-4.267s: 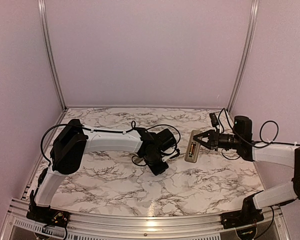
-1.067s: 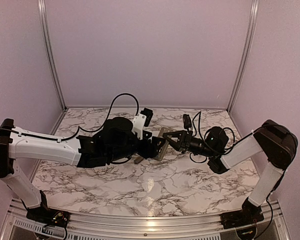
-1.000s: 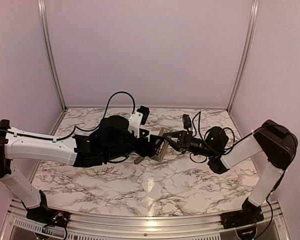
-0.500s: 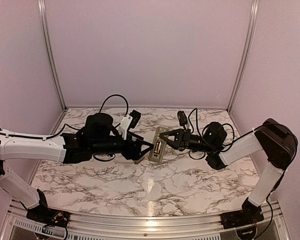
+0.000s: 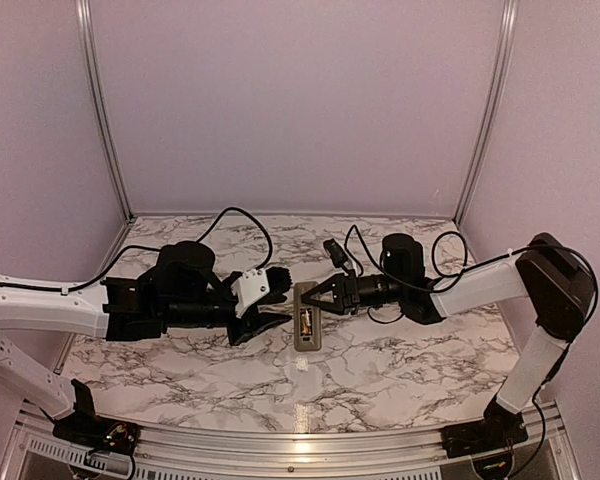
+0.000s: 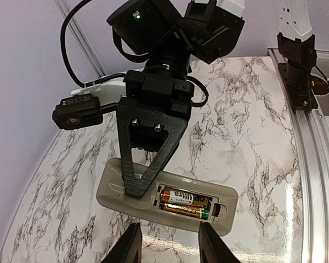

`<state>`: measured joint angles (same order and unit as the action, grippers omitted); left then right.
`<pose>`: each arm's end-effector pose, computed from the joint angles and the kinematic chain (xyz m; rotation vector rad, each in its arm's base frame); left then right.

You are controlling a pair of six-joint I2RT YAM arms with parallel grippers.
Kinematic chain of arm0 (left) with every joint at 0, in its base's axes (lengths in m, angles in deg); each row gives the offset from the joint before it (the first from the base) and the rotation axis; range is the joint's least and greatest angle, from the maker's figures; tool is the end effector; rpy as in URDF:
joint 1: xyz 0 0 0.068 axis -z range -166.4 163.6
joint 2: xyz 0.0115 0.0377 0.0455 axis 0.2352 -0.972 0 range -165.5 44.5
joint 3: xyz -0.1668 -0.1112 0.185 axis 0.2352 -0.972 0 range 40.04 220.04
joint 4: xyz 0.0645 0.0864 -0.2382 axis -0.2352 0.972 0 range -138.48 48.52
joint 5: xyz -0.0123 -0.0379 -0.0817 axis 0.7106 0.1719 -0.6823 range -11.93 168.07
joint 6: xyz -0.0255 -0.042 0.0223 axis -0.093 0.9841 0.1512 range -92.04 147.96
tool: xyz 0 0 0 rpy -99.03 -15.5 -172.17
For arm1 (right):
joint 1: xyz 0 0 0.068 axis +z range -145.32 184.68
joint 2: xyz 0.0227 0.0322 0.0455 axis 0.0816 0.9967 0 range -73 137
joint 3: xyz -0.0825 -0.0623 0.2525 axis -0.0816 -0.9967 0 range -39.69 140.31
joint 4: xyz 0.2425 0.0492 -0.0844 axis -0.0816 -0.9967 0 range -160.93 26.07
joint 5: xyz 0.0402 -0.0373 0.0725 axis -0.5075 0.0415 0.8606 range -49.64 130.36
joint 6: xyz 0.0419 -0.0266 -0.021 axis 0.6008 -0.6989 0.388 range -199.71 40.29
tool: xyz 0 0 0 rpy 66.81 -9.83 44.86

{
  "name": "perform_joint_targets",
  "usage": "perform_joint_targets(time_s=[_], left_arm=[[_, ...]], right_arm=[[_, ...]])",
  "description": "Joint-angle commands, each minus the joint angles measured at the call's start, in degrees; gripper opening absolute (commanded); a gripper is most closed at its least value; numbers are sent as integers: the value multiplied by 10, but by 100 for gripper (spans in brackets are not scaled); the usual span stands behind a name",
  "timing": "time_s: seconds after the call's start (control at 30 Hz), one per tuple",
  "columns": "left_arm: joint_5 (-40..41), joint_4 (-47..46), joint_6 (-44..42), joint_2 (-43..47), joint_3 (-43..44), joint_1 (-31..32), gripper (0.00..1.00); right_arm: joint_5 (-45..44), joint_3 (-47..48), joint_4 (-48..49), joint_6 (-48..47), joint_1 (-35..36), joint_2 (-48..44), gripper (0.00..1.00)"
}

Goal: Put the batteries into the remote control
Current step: Load the battery into the battery compartment.

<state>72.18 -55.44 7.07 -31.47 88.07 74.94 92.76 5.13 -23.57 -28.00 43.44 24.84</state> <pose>0.1419 -0.2674 0.2685 1.3521 1.4429 -0.5649 0.2512 0.2379 0.1944 -0.5604 2.0891 1.8410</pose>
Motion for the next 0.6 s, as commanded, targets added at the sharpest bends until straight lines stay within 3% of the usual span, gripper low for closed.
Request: perform_joint_targets(time_s=[0.0,0.57], left_arm=[[17,51,-55,-31,25,18,34],[30,57,-64,-61,49,36,24]], right_arm=[[26,25,-60,-39,15,-11,0],[57,13,34,8,31,9,0]])
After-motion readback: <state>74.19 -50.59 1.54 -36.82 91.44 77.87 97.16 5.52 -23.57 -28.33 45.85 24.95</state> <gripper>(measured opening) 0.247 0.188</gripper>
